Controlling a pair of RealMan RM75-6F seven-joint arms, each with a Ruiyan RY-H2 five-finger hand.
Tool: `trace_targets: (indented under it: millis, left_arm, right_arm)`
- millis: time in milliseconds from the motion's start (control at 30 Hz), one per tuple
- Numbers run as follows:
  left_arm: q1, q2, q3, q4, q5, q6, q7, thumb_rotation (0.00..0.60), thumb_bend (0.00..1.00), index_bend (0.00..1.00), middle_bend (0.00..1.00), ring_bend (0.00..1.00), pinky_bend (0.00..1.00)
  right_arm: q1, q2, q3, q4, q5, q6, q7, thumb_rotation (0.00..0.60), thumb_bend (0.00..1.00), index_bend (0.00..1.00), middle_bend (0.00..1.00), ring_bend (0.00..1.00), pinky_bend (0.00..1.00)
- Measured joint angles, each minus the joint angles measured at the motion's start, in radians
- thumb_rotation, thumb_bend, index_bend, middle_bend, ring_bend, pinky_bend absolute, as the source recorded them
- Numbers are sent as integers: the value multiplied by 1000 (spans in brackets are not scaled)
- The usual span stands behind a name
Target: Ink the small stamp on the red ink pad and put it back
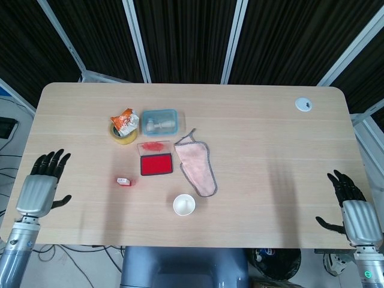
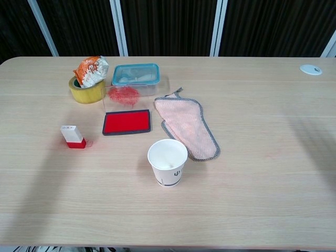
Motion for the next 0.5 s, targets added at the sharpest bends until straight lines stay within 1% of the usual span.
trace_targets:
  millis: [167, 300, 500]
  left_arm:
    - [-85, -42, -38, -2, -117, -105, 95, 600, 57, 92, 59, 33, 131]
    - [-153, -92, -63, 17, -218, -169, 180, 600, 76, 165, 137, 87, 176]
    - [-228, -165, -71, 62, -330, -223, 278, 600, 109, 241, 219, 103, 191]
  right_arm:
    - [1, 3, 2, -4, 6, -5, 10, 600, 112, 0, 0, 0, 185]
    - [2, 5, 2, -7, 8, -8, 16, 600, 113, 0, 0, 0, 185]
    - [3, 7, 3, -10, 11, -11, 22, 600, 114, 0, 0, 0, 185]
